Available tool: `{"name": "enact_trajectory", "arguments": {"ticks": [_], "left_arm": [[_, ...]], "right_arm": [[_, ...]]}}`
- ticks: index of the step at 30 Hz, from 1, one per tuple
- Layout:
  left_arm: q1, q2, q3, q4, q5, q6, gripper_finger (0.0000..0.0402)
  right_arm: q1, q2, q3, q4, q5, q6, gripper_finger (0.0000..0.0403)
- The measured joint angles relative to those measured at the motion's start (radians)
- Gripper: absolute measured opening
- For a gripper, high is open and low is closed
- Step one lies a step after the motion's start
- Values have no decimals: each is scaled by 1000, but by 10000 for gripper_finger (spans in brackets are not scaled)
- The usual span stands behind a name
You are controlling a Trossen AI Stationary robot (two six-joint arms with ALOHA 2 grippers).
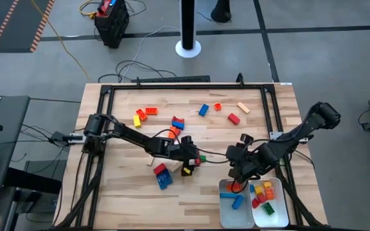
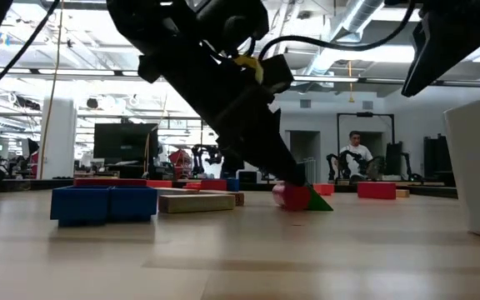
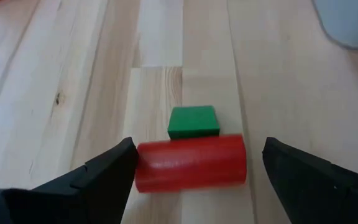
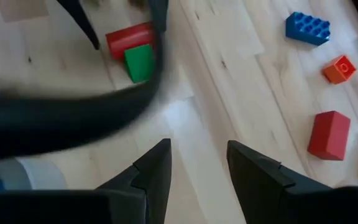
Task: Sort blocks by size
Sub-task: Put the large red wooden block into the gray bin
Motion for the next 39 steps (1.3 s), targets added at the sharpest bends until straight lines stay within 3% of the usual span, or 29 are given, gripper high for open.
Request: {"name": "enact_trajectory", "arguments": {"ticks": [18,22,31,39], "left_arm": [[10,45,0,-25,5,27,325],[9,45,0,-27,3,27,283],[8,43,0,-35,-22,27,123],[24,-39,-9,-95,-58,37,121]], "right_arm": [[0,2,0,26,1,0,184],[0,2,0,28,1,0,184],[8,1,0,20,-7,19,184],[82,-37,0,-26,-6,142,184]]}}
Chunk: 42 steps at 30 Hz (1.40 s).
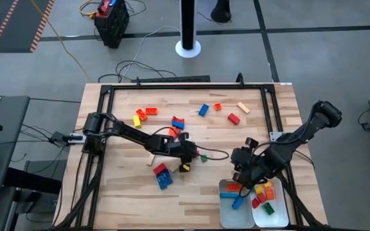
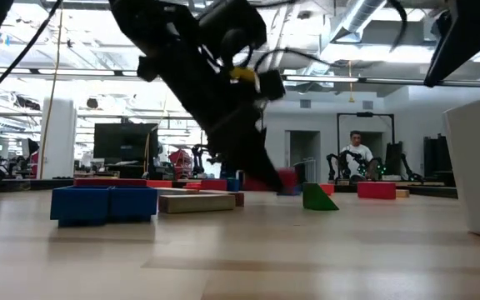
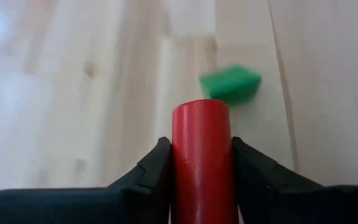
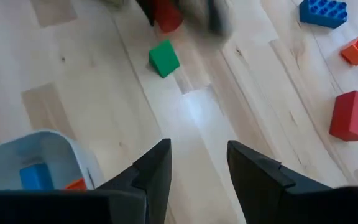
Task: Sort blocks by size
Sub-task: Put the large red wooden block into the gray bin
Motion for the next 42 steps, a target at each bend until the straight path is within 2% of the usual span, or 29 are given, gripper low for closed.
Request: {"name": "enact_trajectory", "arguments": {"ticks": [3,6,8,12,14,22,26,29,34,42], "left_arm": [[-3,-49,-28,60,-22,18,121],[-15,-94,-71,143,-25,29,121],[-29,-115,-104,240,-25,38,121],[-67,-126,-159,429,-22,65,121],[-88,-126,-172,489,-21,82,121],[-142,-128,-172,638,-18,168,121],[-155,-127,-172,672,-19,202,121],[-164,-128,-172,711,-19,225,121],[-175,-128,-163,753,7,257,121],[-182,-128,-136,753,39,278,121]], "right_arm": [[11,4,0,9,17,23,184],[29,29,0,76,95,-21,184],[47,48,-1,148,185,-63,184],[78,86,-1,315,427,-165,184],[74,103,-1,402,466,-231,184],[24,128,-1,777,429,-551,184],[19,128,0,910,402,-688,189],[14,128,0,954,365,-707,202],[32,128,0,971,368,-707,225],[68,128,-4,979,369,-703,229]]}}
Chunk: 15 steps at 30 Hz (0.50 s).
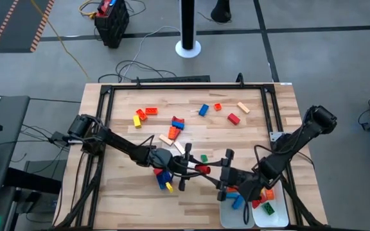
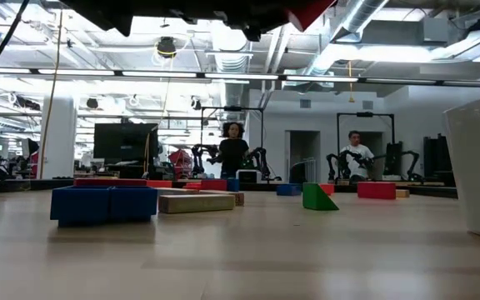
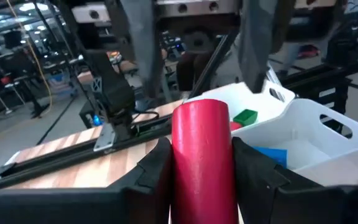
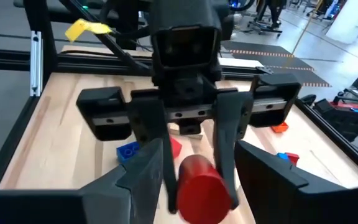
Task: Sort blocks by size
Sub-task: Put the large red wooden block into the gray bin
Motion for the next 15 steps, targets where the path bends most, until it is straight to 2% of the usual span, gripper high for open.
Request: {"name": "enact_trajectory", "arguments": {"ticks": [15], "left_arm": [[0,0,7,59,0,-47,121]], "right_arm": [[-3,0,-1,-11,5,-15,228]]}}
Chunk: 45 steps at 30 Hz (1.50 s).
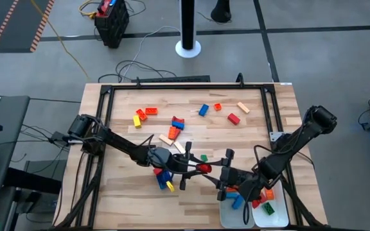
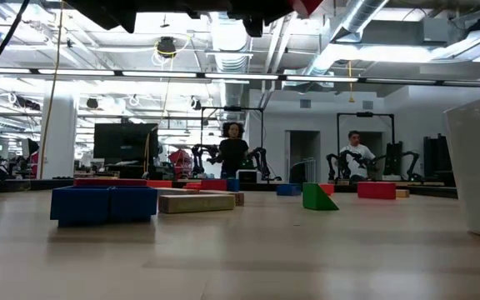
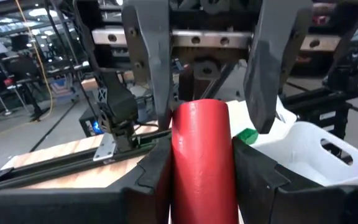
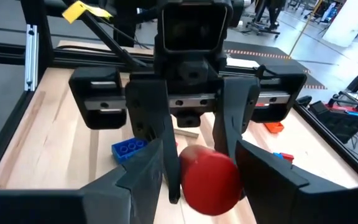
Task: Sort blocks by size
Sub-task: Put the large red wooden block into the gray bin
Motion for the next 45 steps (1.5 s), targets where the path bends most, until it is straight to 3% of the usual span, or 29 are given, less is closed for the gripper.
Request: {"name": "enact_trajectory", "arguments": {"ticks": [7,14,20,26,31,41,45], "left_arm": [[0,0,0,8,0,-17,121],[0,0,0,5,1,-16,121],[0,0,0,-3,0,-16,123],[1,1,0,-17,-21,-31,171],[10,-1,0,-87,-99,-57,185],[40,-1,0,-222,-103,-106,231],[44,-1,0,-290,-103,-100,256]], "right_arm": [[-5,0,0,-4,0,-9,222],[-5,0,0,-14,-2,-13,152],[-13,0,0,-58,-5,26,147],[-25,0,0,-83,-4,45,147],[-40,0,-1,-124,-4,78,147],[-41,-3,-1,-215,-3,167,147],[-10,-17,33,-370,-9,306,147]]}}
